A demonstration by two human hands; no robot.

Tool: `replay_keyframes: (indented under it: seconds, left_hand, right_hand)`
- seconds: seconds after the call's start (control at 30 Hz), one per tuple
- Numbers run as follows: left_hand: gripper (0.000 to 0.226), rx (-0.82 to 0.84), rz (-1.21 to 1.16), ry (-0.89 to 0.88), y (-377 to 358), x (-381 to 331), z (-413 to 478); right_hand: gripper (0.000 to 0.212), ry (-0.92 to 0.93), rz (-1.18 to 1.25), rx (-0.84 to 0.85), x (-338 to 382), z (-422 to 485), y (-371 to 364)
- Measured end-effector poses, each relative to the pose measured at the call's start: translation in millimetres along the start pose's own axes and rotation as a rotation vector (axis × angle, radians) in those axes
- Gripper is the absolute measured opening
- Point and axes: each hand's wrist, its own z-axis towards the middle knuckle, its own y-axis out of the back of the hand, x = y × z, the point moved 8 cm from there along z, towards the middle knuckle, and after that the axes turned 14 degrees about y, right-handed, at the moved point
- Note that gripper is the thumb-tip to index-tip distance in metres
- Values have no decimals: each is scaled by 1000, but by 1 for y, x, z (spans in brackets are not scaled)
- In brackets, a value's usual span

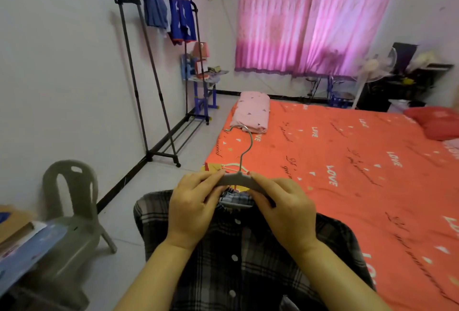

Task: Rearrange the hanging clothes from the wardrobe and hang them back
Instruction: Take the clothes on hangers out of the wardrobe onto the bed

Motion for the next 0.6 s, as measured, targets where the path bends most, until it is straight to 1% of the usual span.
replay_keyframes:
  seconds: [0.23,0.47,0.6]
  left_hand:
    - [30,15,-10,-5,-78,59,59]
    - [32,129,-37,34,-155,136,124]
    - [28,199,-19,75,-196,169,150]
  right_hand:
    - [28,-76,-50,58,-66,9,-80]
    - [28,-152,-51,159,-128,22,-181]
    - [34,-279,-8,222,-162,18,-229]
